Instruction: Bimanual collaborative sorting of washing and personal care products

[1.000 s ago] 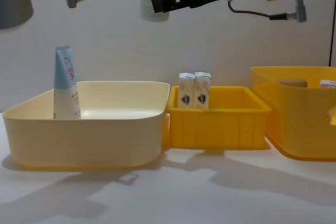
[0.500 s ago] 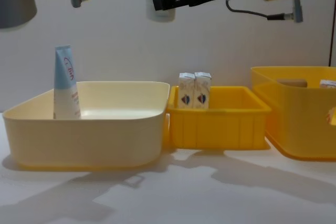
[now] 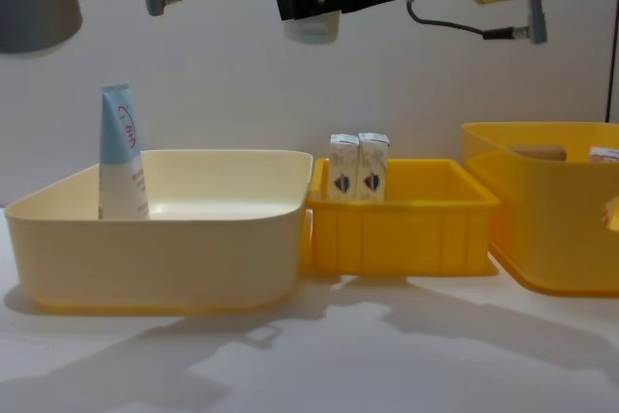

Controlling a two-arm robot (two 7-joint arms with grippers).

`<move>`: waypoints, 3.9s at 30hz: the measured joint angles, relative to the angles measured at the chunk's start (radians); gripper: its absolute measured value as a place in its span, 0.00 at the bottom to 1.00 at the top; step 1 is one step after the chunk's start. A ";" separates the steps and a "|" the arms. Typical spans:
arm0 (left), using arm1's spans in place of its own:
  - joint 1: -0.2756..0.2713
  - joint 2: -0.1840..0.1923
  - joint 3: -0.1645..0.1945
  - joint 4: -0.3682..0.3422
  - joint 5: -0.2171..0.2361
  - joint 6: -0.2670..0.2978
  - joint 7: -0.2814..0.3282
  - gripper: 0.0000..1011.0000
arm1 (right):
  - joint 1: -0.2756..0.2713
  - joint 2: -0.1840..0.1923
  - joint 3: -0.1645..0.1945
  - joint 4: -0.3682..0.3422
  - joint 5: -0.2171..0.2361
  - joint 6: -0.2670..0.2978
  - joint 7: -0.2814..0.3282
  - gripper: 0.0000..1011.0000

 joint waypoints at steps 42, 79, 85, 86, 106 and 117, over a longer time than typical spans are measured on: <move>-0.008 0.001 0.016 -0.002 -0.005 0.001 -0.012 0.22 | 0.026 -0.043 -0.027 0.073 -0.008 -0.050 -0.061 0.66; -0.008 0.000 0.016 -0.002 -0.005 0.001 -0.012 0.33 | 0.027 -0.044 -0.028 0.076 -0.008 -0.052 -0.064 0.66; -0.008 0.000 0.016 -0.002 -0.005 0.001 -0.012 0.53 | 0.027 -0.044 -0.028 0.076 -0.008 -0.052 -0.065 0.66; -0.008 0.000 0.016 -0.002 -0.005 0.001 -0.012 0.55 | 0.027 -0.043 -0.028 0.076 -0.008 -0.052 -0.066 0.66; -0.008 0.000 0.016 -0.002 -0.005 0.001 -0.012 0.99 | 0.021 -0.006 0.028 0.068 -0.023 0.001 -0.180 0.66; -0.008 0.000 0.016 -0.002 -0.005 0.001 -0.012 0.99 | 0.010 0.015 0.091 0.058 -0.032 0.068 -0.272 0.66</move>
